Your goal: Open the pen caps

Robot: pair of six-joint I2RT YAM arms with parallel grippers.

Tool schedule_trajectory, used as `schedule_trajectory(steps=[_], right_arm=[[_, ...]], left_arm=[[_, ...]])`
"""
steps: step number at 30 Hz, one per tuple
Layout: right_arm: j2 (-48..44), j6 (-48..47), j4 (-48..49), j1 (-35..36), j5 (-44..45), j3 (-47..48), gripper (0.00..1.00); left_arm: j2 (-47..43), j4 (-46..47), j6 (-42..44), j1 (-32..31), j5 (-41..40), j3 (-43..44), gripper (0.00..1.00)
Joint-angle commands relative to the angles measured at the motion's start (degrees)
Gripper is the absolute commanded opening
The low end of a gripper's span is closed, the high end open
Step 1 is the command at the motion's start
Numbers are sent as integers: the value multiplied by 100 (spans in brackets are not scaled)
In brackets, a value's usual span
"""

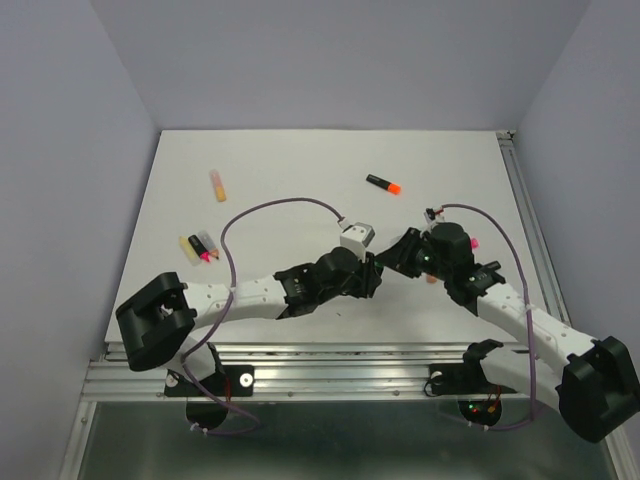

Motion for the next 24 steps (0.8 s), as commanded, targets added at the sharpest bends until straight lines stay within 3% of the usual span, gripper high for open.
schedule_trajectory(steps=[1,7,11,19,24], right_arm=[[40,-92,-23,57,690,395,1],[418,32,-251,40,2410,1132,1],[761,-134,-278,-66,2905,1739,1],[1393,-434,91,-618,2862,2381,1],[1368,-644,328,-989,2055,2400,1]], left_arm=[[-483,319,-217,-428,70,-326,0],[-660,232,-726,-964,-220,-933,0],[-607,178,-990,-1272,-282,-1082,0],[-440,205,-1219,-1764,-318,-1065,0],[-562,-155,-1483,-1773,-642,-1013,0]])
